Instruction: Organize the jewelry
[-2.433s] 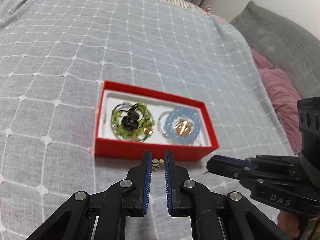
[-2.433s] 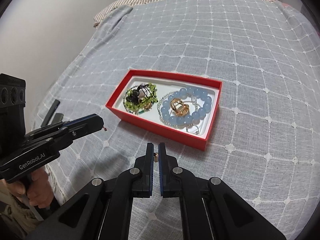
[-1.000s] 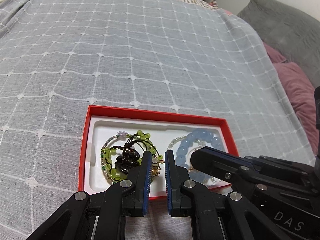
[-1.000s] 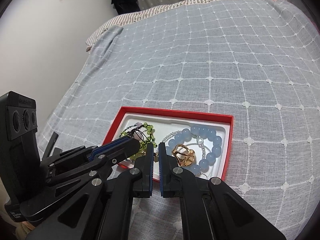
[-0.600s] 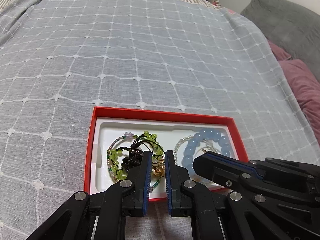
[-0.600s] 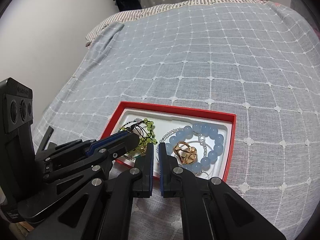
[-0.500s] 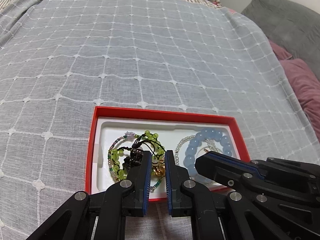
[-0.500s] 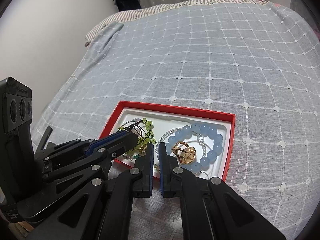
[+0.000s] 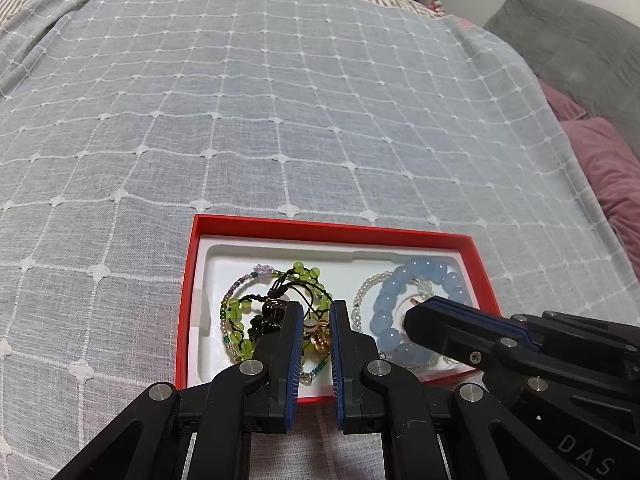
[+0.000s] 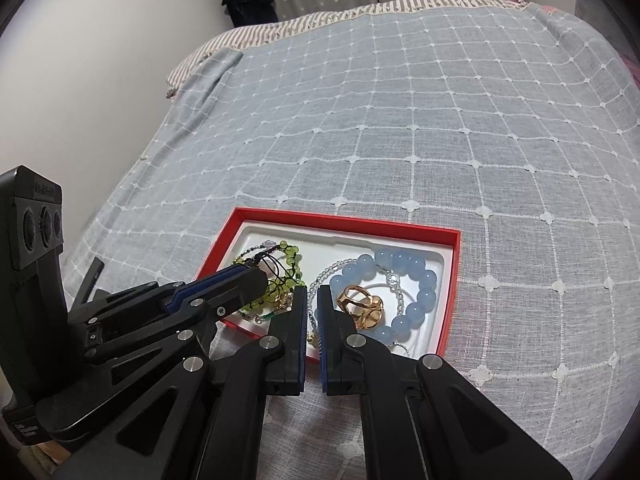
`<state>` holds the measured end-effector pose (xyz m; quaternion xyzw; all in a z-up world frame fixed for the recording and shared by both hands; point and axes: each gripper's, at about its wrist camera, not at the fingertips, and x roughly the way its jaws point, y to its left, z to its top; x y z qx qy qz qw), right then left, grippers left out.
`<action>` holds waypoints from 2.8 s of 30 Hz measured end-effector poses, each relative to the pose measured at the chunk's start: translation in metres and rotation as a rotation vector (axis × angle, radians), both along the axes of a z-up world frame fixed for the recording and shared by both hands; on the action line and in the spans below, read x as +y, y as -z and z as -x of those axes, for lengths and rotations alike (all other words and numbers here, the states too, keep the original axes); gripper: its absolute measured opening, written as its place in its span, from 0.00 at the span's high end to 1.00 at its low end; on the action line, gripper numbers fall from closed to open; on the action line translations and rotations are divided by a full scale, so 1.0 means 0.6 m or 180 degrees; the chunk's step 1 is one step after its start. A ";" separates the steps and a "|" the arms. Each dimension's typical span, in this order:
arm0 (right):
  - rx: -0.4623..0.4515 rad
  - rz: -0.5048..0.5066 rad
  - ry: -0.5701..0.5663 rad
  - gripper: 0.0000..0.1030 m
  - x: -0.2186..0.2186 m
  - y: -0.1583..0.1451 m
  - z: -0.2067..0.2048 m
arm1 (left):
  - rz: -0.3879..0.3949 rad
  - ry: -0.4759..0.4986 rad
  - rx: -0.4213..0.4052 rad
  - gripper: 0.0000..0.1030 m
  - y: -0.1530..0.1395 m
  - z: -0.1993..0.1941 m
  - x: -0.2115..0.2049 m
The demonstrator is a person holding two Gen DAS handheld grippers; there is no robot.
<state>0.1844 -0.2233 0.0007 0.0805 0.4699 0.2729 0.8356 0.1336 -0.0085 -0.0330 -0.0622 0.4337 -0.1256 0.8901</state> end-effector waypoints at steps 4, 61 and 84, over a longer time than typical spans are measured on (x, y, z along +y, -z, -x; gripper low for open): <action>0.0014 0.0006 0.0012 0.95 -0.002 0.001 0.002 | 0.0047 -0.0039 -0.0006 0.78 -0.002 -0.001 0.007; -0.0068 0.0167 0.0166 0.44 -0.054 -0.025 0.060 | -0.0778 -0.0547 -0.0320 0.19 -0.025 0.073 0.018; -0.0417 0.0431 0.0260 0.00 -0.078 -0.078 0.134 | -0.0817 -0.0661 -0.0374 0.06 -0.061 0.142 0.022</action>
